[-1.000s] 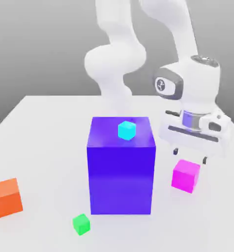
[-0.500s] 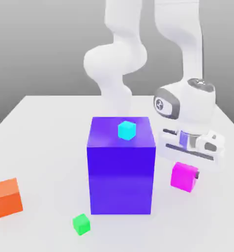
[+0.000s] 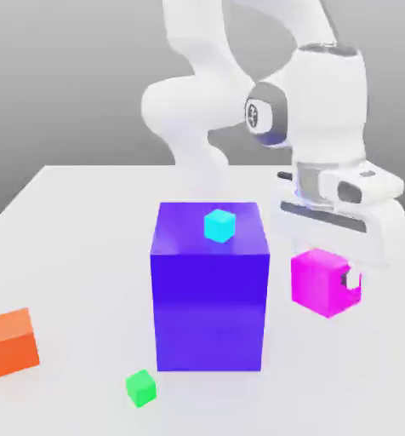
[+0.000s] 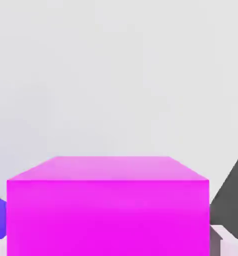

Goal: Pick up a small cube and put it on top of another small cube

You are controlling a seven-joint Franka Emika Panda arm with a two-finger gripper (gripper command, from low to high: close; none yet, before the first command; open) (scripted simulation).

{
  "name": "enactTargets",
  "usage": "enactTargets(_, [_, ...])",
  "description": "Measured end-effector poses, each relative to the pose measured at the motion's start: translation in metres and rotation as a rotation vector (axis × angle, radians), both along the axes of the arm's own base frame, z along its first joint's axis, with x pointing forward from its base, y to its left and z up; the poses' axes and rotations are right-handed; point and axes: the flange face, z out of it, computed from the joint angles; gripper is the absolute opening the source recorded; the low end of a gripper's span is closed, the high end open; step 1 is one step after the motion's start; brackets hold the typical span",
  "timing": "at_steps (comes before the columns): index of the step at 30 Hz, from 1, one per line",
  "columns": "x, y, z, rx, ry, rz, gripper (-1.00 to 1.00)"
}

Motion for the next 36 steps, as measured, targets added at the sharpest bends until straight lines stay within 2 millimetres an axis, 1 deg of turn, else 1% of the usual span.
enactTargets(2, [0.012, -0.022, 0.001, -0.007, 0.001, 0.011, -1.0])
enactTargets(7, [0.029, -0.071, -0.014, -0.047, 0.03, 0.101, -1.0])
enactTargets(11, [0.037, -0.111, -0.028, -0.084, 0.056, 0.181, -1.0])
enactTargets(16, [0.041, -0.171, -0.043, -0.136, 0.091, 0.267, -1.0])
enactTargets(19, [0.033, -0.181, -0.06, -0.153, 0.132, 0.364, -1.0])
enactTargets(23, [0.017, -0.19, -0.083, -0.165, 0.191, 0.496, -1.0])
enactTargets(25, [0.012, -0.197, -0.089, -0.169, 0.207, 0.559, -1.0])
enactTargets(27, [0.01, -0.205, -0.093, -0.17, 0.207, 0.591, -1.0])
enactTargets(31, [0.014, -0.202, -0.112, -0.174, 0.201, 0.614, -1.0])
enactTargets(36, [0.012, -0.203, -0.147, -0.172, 0.205, 0.612, -1.0])
